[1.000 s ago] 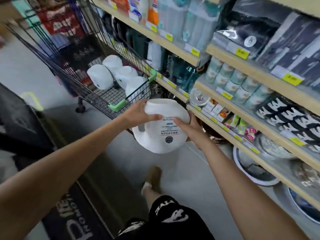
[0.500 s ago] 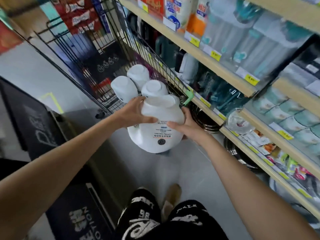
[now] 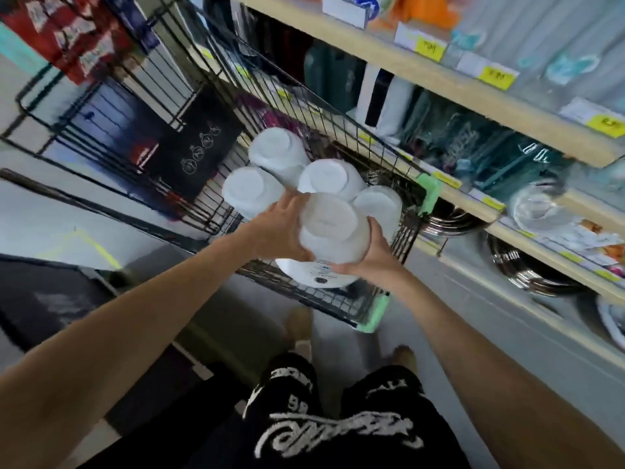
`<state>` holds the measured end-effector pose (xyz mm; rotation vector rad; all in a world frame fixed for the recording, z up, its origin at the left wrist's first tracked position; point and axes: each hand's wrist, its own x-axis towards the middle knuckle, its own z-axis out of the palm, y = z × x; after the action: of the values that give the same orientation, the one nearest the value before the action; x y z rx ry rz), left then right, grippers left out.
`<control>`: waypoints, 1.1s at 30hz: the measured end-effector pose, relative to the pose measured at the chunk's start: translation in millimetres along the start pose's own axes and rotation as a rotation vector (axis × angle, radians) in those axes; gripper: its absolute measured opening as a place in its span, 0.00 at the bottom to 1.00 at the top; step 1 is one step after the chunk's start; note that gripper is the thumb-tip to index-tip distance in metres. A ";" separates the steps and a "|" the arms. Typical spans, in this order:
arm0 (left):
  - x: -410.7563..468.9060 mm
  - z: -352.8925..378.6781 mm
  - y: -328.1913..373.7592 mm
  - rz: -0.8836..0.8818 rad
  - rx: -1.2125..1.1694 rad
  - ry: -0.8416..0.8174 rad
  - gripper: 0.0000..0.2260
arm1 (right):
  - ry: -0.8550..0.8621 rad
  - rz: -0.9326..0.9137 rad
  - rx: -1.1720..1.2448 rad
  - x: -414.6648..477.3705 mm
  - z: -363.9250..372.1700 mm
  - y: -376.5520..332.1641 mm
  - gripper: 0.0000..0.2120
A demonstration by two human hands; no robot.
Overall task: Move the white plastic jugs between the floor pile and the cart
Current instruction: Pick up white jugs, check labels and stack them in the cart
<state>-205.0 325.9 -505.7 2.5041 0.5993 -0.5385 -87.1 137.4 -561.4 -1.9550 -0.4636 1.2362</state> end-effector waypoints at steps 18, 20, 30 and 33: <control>121.2 80.3 -142.1 0.266 0.224 -0.041 0.56 | 0.397 -0.165 -0.130 129.3 112.8 65.7 0.53; 126.3 88.4 -151.9 0.285 0.238 -0.011 0.56 | 0.409 -0.167 -0.143 138.0 117.8 68.6 0.53; 149.7 120.9 -160.2 0.262 0.122 0.067 0.47 | 0.380 -0.142 -0.261 168.1 112.6 78.4 0.50; 150.9 126.5 -162.8 0.252 0.119 0.101 0.51 | 0.401 -0.148 -0.270 167.9 114.3 79.3 0.50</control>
<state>-195.1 428.3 -739.6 2.6803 0.2882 -0.3639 -116.9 241.9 -750.4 -2.2800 -0.5757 0.6905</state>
